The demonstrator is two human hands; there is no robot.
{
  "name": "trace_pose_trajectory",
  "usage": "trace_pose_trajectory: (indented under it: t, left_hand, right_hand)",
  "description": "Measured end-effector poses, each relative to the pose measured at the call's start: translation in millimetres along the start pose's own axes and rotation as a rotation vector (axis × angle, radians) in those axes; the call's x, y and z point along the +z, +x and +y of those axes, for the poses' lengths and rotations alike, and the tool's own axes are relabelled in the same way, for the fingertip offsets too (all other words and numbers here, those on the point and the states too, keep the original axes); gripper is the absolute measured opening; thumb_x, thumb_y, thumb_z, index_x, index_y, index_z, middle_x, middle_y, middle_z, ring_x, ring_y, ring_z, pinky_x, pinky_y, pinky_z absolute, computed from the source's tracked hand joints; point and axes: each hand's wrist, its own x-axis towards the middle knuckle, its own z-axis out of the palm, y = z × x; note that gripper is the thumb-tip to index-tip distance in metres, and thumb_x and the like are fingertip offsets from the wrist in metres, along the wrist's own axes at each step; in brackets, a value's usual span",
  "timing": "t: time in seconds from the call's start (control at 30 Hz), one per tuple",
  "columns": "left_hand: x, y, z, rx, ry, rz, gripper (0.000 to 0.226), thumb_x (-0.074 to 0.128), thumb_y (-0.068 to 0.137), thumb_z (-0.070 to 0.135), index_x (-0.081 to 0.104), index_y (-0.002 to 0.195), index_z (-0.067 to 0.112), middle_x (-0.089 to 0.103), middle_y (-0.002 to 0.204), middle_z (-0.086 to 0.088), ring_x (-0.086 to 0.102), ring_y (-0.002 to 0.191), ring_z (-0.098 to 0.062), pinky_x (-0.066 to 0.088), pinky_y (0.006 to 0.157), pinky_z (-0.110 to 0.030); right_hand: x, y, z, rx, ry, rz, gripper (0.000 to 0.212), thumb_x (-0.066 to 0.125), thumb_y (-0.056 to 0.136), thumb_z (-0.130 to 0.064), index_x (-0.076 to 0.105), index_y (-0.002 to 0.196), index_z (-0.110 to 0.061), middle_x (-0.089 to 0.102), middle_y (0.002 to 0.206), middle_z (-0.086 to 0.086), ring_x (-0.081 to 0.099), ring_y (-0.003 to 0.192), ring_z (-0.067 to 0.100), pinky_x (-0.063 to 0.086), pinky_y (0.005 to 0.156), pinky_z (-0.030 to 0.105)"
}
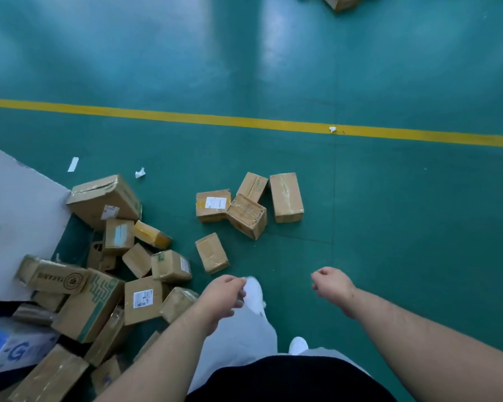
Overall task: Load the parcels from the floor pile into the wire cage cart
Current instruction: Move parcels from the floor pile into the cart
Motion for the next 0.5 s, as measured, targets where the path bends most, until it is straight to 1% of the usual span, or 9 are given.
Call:
trace_pose_trajectory:
  t: [0.03,0.07,0.1,0.2,0.27,0.33,0.4,0.43,0.5]
  left_hand:
    - [-8,12,2,-0.049,-0.031,0.005,0.022,0.053,0.102,0.039,0.062,0.109,0.021,0.068,0.111,-0.005,0.067,0.103,-0.027,0.055,0.097,-0.044]
    - [-17,28,9,-0.09,-0.048,0.014,0.023,0.052,0.102,0.039,0.061,0.111,0.02,0.068,0.111,-0.004,0.067,0.102,-0.027,0.055,0.097,-0.045]
    - [-26,48,17,-0.113,-0.053,0.02,0.022,0.051,0.102,0.037,0.06,0.111,0.019,0.067,0.11,-0.004,0.067,0.1,-0.026,0.056,0.094,-0.042]
    - [-52,100,54,-0.13,-0.032,0.043,0.02,0.049,0.1,0.029,0.06,0.105,0.013,0.063,0.097,-0.004,0.057,0.085,-0.025,0.045,0.069,-0.033]
    - [-67,125,89,-0.132,-0.016,0.037,0.023,0.048,0.102,0.025,0.06,0.111,0.007,0.061,0.093,-0.006,0.055,0.08,-0.023,0.04,0.062,-0.03]
    - [-84,145,125,-0.112,0.03,0.005,0.027,0.047,0.104,0.024,0.06,0.119,0.005,0.063,0.093,-0.006,0.057,0.077,-0.021,0.042,0.061,-0.03]
    - [-95,162,159,-0.055,0.057,-0.02,0.031,0.05,0.104,0.024,0.06,0.124,0.004,0.065,0.097,-0.006,0.06,0.08,-0.022,0.047,0.067,-0.032]
    - [-100,170,176,-0.038,0.063,-0.012,0.031,0.05,0.104,0.025,0.06,0.125,0.004,0.066,0.1,-0.006,0.061,0.083,-0.022,0.049,0.069,-0.033]
    - [-102,182,208,-0.04,0.084,-0.027,0.026,0.047,0.107,0.025,0.058,0.121,0.006,0.065,0.103,-0.005,0.061,0.088,-0.02,0.048,0.069,-0.032]
  right_hand:
    - [4,2,-8,-0.021,-0.027,-0.02,0.029,0.043,0.097,-0.023,0.063,0.11,-0.005,0.066,0.094,0.006,0.051,0.075,0.019,0.039,0.062,0.026]
    - [7,9,-19,-0.048,-0.065,-0.048,0.028,0.044,0.098,-0.023,0.064,0.11,-0.007,0.066,0.095,0.002,0.054,0.075,0.018,0.04,0.06,0.024]
    - [8,18,-31,-0.074,-0.115,-0.078,0.027,0.046,0.098,-0.024,0.066,0.112,-0.011,0.068,0.098,-0.001,0.058,0.076,0.016,0.043,0.059,0.022]
    - [3,41,-72,-0.112,-0.261,-0.121,0.027,0.048,0.099,-0.028,0.066,0.118,-0.02,0.067,0.109,-0.007,0.064,0.092,0.012,0.047,0.065,0.02]
    - [-9,56,-102,-0.1,-0.333,-0.102,0.028,0.048,0.1,-0.029,0.066,0.12,-0.021,0.066,0.112,-0.007,0.063,0.1,0.014,0.048,0.077,0.022]
    - [-20,71,-133,-0.085,-0.388,-0.066,0.029,0.047,0.099,-0.03,0.066,0.12,-0.022,0.067,0.118,-0.006,0.062,0.105,0.015,0.048,0.088,0.025]
    - [-29,84,-158,-0.087,-0.424,-0.037,0.029,0.046,0.098,-0.03,0.066,0.119,-0.023,0.069,0.121,-0.005,0.063,0.105,0.017,0.05,0.092,0.028]
    - [-32,91,-169,-0.084,-0.424,-0.026,0.029,0.046,0.098,-0.03,0.066,0.119,-0.023,0.069,0.12,-0.004,0.064,0.103,0.017,0.051,0.09,0.029]
    - [-35,104,-186,-0.063,-0.36,-0.019,0.028,0.045,0.098,-0.031,0.064,0.118,-0.024,0.07,0.112,-0.004,0.066,0.09,0.016,0.052,0.075,0.027]
